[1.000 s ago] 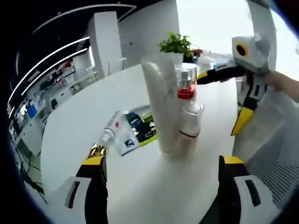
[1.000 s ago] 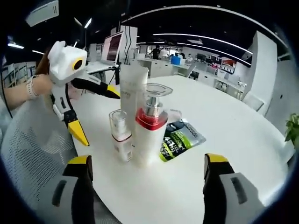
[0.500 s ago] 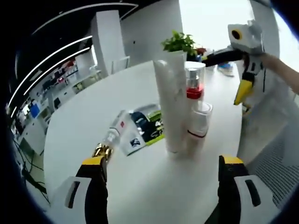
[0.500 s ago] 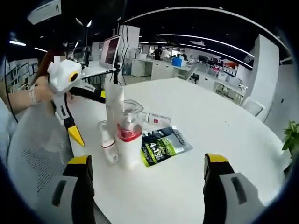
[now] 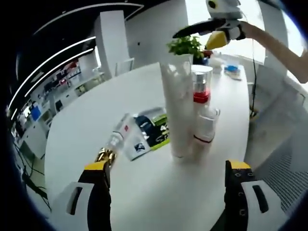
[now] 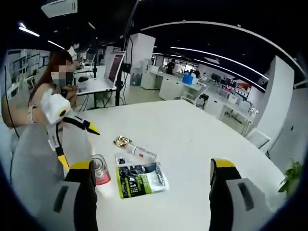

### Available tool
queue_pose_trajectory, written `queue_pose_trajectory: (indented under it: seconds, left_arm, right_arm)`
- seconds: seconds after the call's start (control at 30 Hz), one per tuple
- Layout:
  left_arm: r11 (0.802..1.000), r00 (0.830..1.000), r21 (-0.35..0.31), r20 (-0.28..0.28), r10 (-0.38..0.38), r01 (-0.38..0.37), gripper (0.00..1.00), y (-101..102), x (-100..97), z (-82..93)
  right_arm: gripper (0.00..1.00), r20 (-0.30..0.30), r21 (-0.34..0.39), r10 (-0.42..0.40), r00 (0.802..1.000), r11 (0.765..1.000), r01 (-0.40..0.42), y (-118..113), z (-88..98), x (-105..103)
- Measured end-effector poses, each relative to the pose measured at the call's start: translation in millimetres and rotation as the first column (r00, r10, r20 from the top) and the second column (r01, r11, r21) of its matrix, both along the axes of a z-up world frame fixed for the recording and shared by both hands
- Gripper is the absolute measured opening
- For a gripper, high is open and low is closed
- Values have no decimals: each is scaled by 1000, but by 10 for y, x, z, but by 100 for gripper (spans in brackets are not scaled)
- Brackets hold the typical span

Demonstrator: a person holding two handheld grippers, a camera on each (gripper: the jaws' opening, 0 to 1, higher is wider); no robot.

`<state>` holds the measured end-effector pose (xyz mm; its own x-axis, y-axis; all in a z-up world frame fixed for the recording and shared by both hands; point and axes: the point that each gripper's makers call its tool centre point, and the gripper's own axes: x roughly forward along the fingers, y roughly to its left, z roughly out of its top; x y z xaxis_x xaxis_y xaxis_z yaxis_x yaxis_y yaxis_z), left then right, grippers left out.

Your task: Arrange the skincare products in the storage area until every visible bottle or jar stands upright without overlapping.

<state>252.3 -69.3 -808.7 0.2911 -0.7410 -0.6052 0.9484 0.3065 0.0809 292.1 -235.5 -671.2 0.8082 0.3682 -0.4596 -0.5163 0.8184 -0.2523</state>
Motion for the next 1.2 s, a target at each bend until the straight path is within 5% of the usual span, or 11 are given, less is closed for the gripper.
queue_pose_trajectory:
  seconds: [0.4,0.6,0.97,1.2]
  left_arm:
    - [999,1000,37,15,-23,23,97,0,-7,-63]
    - [999,1000,28,10,-19,19,97,9,19,-58]
    - [1000,1000,20,4,11,-12,97,57,78,-46]
    - [1000,1000,10,-2,15,-15,97,58,90,-43]
  right_arm:
    - [91,-98,-120,131,987,983,-142,417,-448,770]
    - [82,-197,-215,188,962,949,-229,540,-747,1003]
    - [47,-361,-249,294,885,884,-396,781,-1221,1236]
    - [38,-486,-289,306,819,828,-481,820,-1590,1260]
